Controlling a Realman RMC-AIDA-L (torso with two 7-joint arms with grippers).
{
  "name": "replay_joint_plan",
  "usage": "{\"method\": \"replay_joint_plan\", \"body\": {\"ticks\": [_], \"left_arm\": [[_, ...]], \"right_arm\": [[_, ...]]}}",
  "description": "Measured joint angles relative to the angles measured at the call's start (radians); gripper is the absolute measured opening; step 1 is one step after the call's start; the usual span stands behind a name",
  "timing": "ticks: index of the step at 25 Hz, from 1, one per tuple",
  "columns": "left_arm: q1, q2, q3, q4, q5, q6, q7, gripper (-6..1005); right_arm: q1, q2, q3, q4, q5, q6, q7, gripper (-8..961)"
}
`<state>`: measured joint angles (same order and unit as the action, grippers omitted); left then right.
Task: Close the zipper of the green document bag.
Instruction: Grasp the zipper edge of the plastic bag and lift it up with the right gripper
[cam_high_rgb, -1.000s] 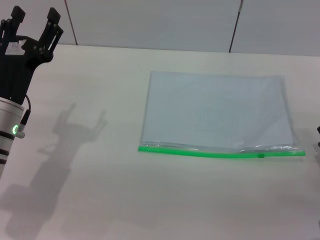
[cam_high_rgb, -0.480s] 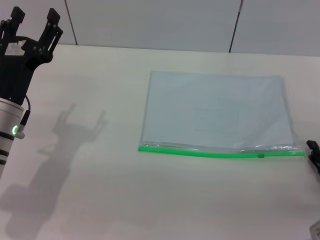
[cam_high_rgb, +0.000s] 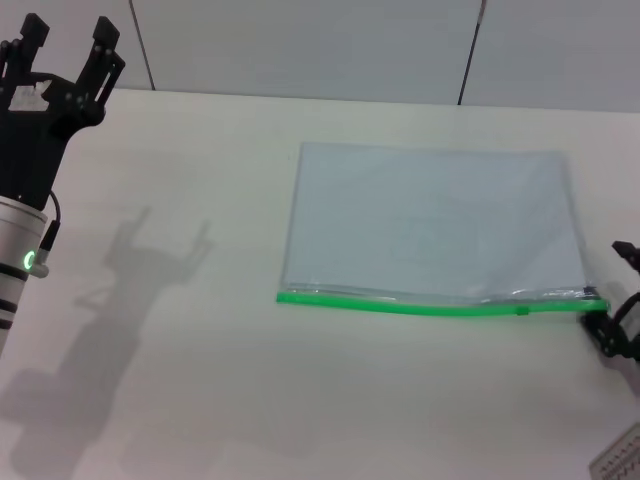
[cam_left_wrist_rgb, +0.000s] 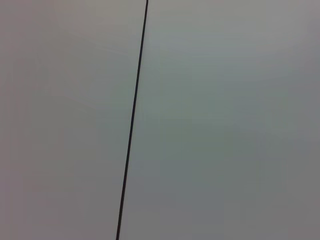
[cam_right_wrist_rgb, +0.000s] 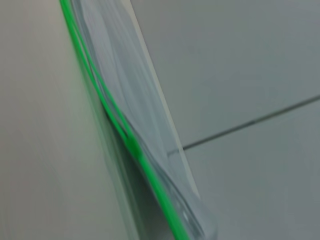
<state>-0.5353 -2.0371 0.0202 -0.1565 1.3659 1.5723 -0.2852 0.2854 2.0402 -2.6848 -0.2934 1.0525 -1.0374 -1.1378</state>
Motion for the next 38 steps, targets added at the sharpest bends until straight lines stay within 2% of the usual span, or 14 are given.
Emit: {"method": "replay_joint_plan", "body": {"ticks": [23, 29, 38], "left_arm": [[-0.001, -0.002, 0.001, 0.000, -0.011, 0.000, -0.002, 830], [-0.002, -0.002, 0.001, 0.000, -0.011, 0.001, -0.002, 831], [-0.002, -0.002, 0.001, 0.000, -0.011, 0.003, -0.003, 831]], "right_arm": [[0.072, -0.004, -0.063, -0.042, 0.000, 0.033, -0.045, 771], [0.079, -0.004, -0.064, -0.059, 0.003, 0.054, -0.076, 604], [0.081, -0.003, -0.064, -0.107, 0.006, 0.045, -0.120, 246]]}}
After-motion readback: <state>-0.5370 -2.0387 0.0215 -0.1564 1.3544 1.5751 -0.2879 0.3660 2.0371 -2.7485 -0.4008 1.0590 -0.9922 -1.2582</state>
